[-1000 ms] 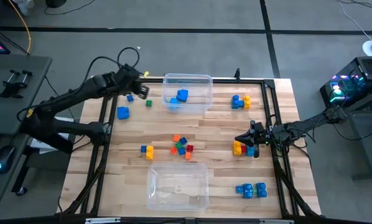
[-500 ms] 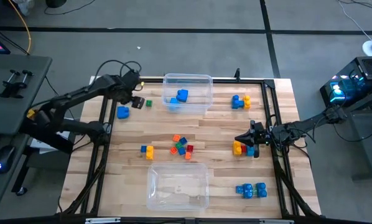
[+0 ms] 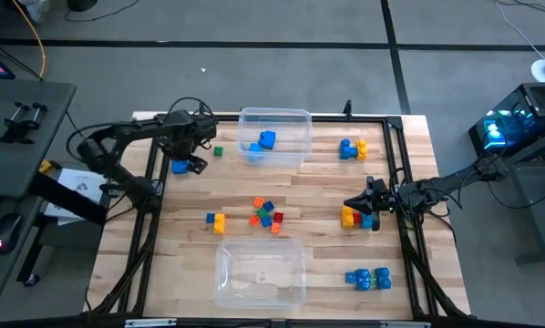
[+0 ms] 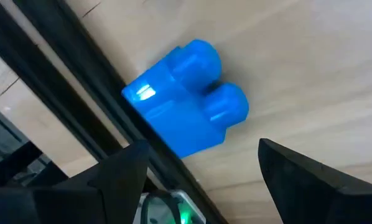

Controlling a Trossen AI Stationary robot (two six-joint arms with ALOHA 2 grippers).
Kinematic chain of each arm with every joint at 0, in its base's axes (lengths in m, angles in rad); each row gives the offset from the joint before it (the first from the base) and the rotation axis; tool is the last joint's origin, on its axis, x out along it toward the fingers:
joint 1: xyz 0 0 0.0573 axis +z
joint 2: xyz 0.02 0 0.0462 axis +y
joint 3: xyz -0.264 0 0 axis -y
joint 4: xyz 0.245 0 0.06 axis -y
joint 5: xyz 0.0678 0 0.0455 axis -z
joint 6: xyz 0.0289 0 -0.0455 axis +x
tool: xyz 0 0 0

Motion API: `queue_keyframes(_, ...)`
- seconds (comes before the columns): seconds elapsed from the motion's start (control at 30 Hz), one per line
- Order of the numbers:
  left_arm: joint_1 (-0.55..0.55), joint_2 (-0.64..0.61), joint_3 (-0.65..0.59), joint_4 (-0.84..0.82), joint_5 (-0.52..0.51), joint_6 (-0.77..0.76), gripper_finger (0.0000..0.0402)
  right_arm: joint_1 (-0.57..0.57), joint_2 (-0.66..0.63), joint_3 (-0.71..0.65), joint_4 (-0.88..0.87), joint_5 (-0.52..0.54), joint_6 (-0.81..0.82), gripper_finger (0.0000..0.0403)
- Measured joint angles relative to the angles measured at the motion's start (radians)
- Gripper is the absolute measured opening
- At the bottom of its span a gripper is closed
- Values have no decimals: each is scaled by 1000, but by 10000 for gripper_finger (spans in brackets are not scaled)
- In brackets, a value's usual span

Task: Sort blocks by size
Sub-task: Put the large blue game piece into the top transparent bin

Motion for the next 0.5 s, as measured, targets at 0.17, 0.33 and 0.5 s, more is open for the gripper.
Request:
queue_keyframes(0.17,4,62,0,14,-64,13,285,0,0,0,0,0,0,2)
queue_keyframes(0.33,31,77,0,19,-71,-7,284,0,0,0,0,0,0,2)
queue_keyframes(0.5,51,77,0,54,0,-5,284,0,0,0,0,0,0,2)
